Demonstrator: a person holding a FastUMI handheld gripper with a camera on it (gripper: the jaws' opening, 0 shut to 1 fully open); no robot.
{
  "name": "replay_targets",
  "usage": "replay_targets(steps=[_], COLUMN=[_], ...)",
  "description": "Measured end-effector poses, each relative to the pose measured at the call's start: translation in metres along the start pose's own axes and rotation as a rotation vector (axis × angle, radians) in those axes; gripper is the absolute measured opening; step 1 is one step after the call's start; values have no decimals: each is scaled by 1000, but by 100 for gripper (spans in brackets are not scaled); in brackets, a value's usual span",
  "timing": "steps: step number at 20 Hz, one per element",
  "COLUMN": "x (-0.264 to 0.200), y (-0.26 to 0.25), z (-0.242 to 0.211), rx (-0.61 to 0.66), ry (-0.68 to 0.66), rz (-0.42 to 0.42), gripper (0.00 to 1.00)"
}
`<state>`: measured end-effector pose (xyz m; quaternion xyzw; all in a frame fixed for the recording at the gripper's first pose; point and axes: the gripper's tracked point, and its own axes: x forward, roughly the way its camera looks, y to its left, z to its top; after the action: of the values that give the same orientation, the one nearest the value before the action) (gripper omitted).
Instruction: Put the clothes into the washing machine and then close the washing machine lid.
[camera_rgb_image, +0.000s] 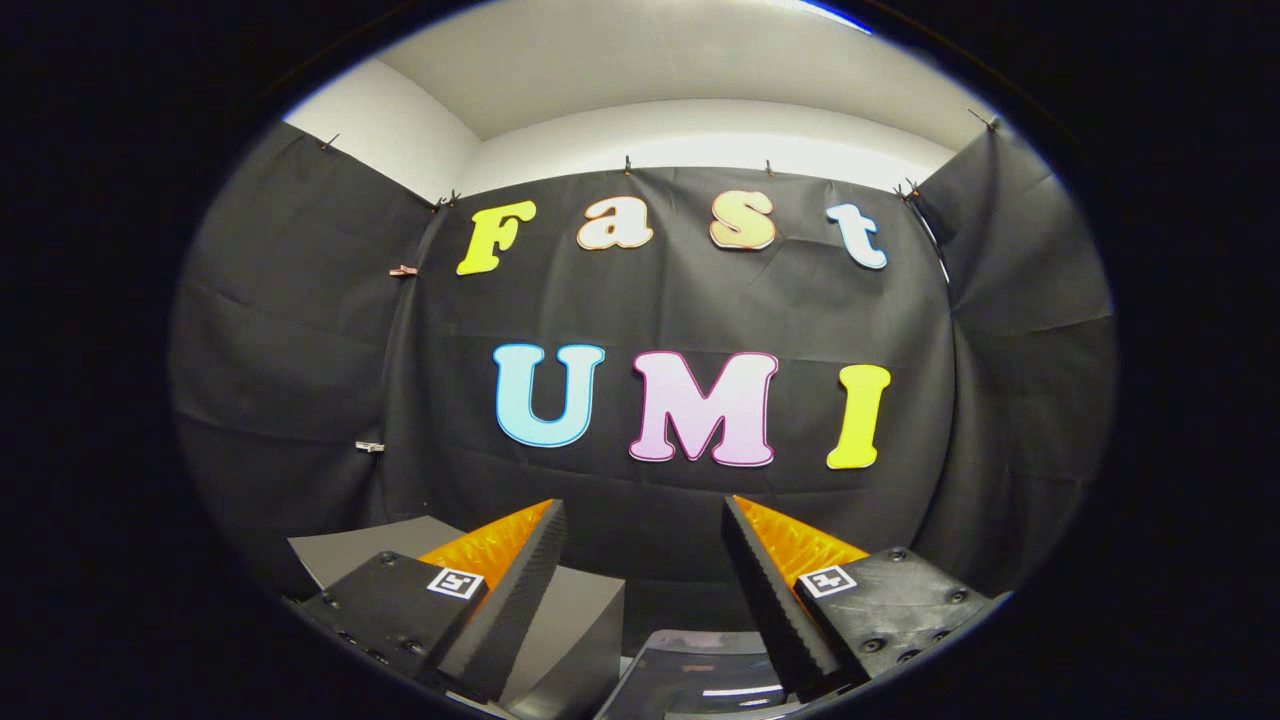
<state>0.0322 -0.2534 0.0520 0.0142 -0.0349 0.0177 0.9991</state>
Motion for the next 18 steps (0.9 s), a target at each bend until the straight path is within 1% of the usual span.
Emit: replay_targets(steps=[7, 14, 18], x=[-4, 3, 7], y=[-10, -8, 3], z=[3, 3, 3], rx=[-24, -7, 32], ry=[5, 10, 7], rz=[-12, -30, -36], gripper=[99, 98, 98])
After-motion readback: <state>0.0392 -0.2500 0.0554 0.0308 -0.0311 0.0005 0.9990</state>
